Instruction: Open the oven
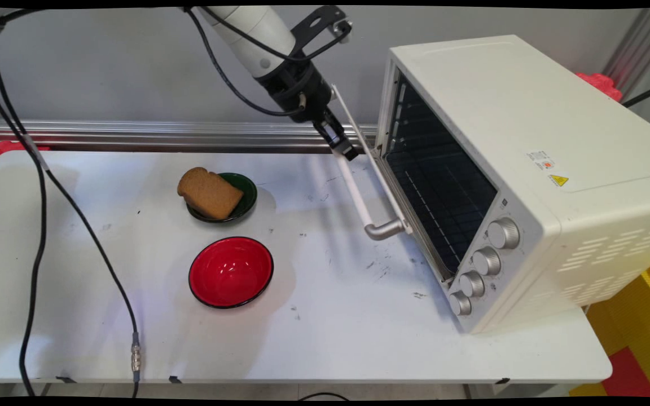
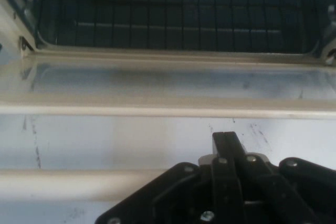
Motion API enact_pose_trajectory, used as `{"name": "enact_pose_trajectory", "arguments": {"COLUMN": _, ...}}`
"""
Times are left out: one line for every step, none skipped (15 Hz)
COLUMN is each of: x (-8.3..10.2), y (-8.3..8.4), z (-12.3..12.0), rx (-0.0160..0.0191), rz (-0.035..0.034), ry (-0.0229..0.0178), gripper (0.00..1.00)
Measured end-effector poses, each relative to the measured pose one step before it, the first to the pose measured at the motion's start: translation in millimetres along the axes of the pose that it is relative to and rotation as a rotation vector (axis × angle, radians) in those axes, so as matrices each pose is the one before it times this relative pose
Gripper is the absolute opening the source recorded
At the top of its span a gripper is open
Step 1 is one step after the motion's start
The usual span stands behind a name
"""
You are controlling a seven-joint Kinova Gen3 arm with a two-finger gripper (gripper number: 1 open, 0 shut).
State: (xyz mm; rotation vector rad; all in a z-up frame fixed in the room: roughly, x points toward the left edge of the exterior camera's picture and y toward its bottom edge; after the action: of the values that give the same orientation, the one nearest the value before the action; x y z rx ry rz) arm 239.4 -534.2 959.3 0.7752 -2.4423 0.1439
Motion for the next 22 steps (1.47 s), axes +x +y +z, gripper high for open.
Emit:
{"name": "enact_pose_trajectory", "arguments": {"x": -3.87, "y": -0.53, "z": 0.59, "rx": 0.00087, "rz": -0.00436, "ry": -0.00270, "gripper": 0.00}}
{"name": "enact_pose_trajectory", "arguments": {"x": -3.67, "y": -0.46, "z": 0.70, "rx": 0.00077, "rz": -0.00350, "ry": -0.00301, "gripper": 0.00}}
{"name": "enact_pose_trajectory", "arguments": {"x": -3.59, "y": -0.48, "z": 0.63, "rx": 0.00052, "rz": -0.00318, "ry": -0.00211, "gripper": 0.00}}
{"name": "enact_pose_trajectory", "arguments": {"x": -3.53, "y": -0.47, "z": 0.58, "rx": 0.00046, "rz": -0.00272, "ry": -0.00176, "gripper": 0.00}}
{"name": "enact_pose_trajectory", "arguments": {"x": -3.30, "y": -0.45, "z": 0.64, "rx": 0.00035, "rz": -0.00235, "ry": -0.00131, "gripper": 0.00}}
{"name": "enact_pose_trajectory", "arguments": {"x": -3.70, "y": -0.43, "z": 0.94, "rx": -0.00035, "rz": -0.00241, "ry": -0.00028, "gripper": 0.00}}
{"name": "enact_pose_trajectory", "arguments": {"x": -3.68, "y": -0.30, "z": 1.02, "rx": -0.00148, "rz": -0.00176, "ry": 0.00036, "gripper": 0.00}}
{"name": "enact_pose_trajectory", "arguments": {"x": -3.78, "y": -0.25, "z": 1.16, "rx": -0.00206, "rz": -0.00155, "ry": 0.00027, "gripper": 0.00}}
{"name": "enact_pose_trajectory", "arguments": {"x": -3.78, "y": -0.40, "z": 1.13, "rx": -0.00173, "rz": -0.00104, "ry": 0.00011, "gripper": 0.00}}
{"name": "enact_pose_trajectory", "arguments": {"x": -3.51, "y": -0.33, "z": 0.82, "rx": -0.00119, "rz": -0.00052, "ry": -0.00007, "gripper": 0.00}}
{"name": "enact_pose_trajectory", "arguments": {"x": -4.09, "y": -0.36, "z": 0.88, "rx": -0.00134, "rz": -0.00061, "ry": -0.00015, "gripper": 0.00}}
{"name": "enact_pose_trajectory", "arguments": {"x": -3.96, "y": -0.31, "z": 0.87, "rx": -0.00144, "rz": 0.00008, "ry": -0.00018, "gripper": 0.00}}
{"name": "enact_pose_trajectory", "arguments": {"x": -3.21, "y": -0.34, "z": 1.09, "rx": -0.00141, "rz": 0.00060, "ry": 0.00002, "gripper": 0.00}}
{"name": "enact_pose_trajectory", "arguments": {"x": -3.78, "y": -0.26, "z": 1.06, "rx": -0.00154, "rz": 0.00055, "ry": 0.00095, "gripper": 0.00}}
{"name": "enact_pose_trajectory", "arguments": {"x": -3.15, "y": -0.17, "z": 1.36, "rx": -0.00234, "rz": 0.00022, "ry": 0.00089, "gripper": 0.00}}
{"name": "enact_pose_trajectory", "arguments": {"x": -1.98, "y": -0.02, "z": 1.07, "rx": -0.00189, "rz": 0.00068, "ry": 0.00076, "gripper": 0.00}}
{"name": "enact_pose_trajectory", "arguments": {"x": -2.98, "y": -0.15, "z": 1.38, "rx": -0.00227, "rz": 0.00053, "ry": 0.00085, "gripper": 0.00}}
{"name": "enact_pose_trajectory", "arguments": {"x": -3.54, "y": -0.34, "z": 1.65, "rx": -0.00206, "rz": 0.00100, "ry": 0.00071, "gripper": 0.00}}
{"name": "enact_pose_trajectory", "arguments": {"x": -3.34, "y": -0.44, "z": 1.61, "rx": -0.00171, "rz": 0.00115, "ry": 0.00054, "gripper": 0.00}}
{"name": "enact_pose_trajectory", "arguments": {"x": -2.85, "y": -0.37, "z": 1.28, "rx": -0.00131, "rz": 0.00112, "ry": 0.00005, "gripper": 0.00}}
{"name": "enact_pose_trajectory", "arguments": {"x": -3.21, "y": -0.43, "z": 1.54, "rx": -0.00178, "rz": 0.00130, "ry": 0.00041, "gripper": 0.00}}
{"name": "enact_pose_trajectory", "arguments": {"x": -3.13, "y": -0.37, "z": 1.63, "rx": -0.00193, "rz": 0.00115, "ry": 0.00036, "gripper": 0.00}}
